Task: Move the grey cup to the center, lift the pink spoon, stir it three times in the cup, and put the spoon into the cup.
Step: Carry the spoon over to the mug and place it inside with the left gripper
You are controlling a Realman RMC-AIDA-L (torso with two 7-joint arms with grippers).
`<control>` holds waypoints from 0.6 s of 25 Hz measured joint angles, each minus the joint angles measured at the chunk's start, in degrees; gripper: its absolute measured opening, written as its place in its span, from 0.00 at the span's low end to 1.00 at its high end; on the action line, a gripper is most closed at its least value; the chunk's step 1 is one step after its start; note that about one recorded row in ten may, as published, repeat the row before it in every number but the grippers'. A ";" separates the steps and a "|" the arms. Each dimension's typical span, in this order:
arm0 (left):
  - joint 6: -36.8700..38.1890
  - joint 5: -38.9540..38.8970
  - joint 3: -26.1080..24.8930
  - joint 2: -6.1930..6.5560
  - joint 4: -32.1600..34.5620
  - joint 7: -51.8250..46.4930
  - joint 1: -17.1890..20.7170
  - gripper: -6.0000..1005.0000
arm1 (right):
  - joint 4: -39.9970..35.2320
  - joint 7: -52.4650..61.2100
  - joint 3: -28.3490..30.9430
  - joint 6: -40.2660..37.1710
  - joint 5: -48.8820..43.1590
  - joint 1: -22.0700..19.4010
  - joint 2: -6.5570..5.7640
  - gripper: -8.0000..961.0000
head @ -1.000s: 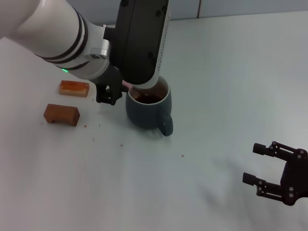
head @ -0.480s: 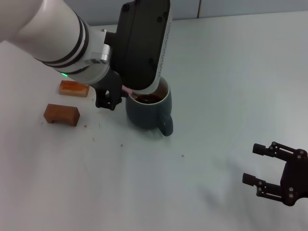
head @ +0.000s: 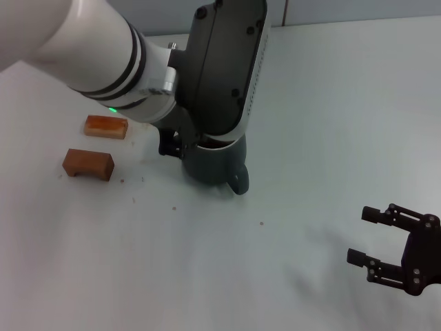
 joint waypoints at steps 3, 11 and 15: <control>-2.19 0.55 -0.15 0.00 -2.86 -0.09 -1.05 0.15 | 0.00 0.14 0.00 -0.01 0.00 0.00 0.00 0.78; -2.95 3.07 -1.48 0.00 -5.32 -0.95 -1.62 0.15 | 0.00 0.31 0.00 -0.10 0.02 0.15 0.00 0.78; -1.65 3.31 -2.14 0.00 -5.13 -1.19 -1.43 0.15 | 0.00 0.33 0.00 -0.08 0.02 0.36 0.00 0.78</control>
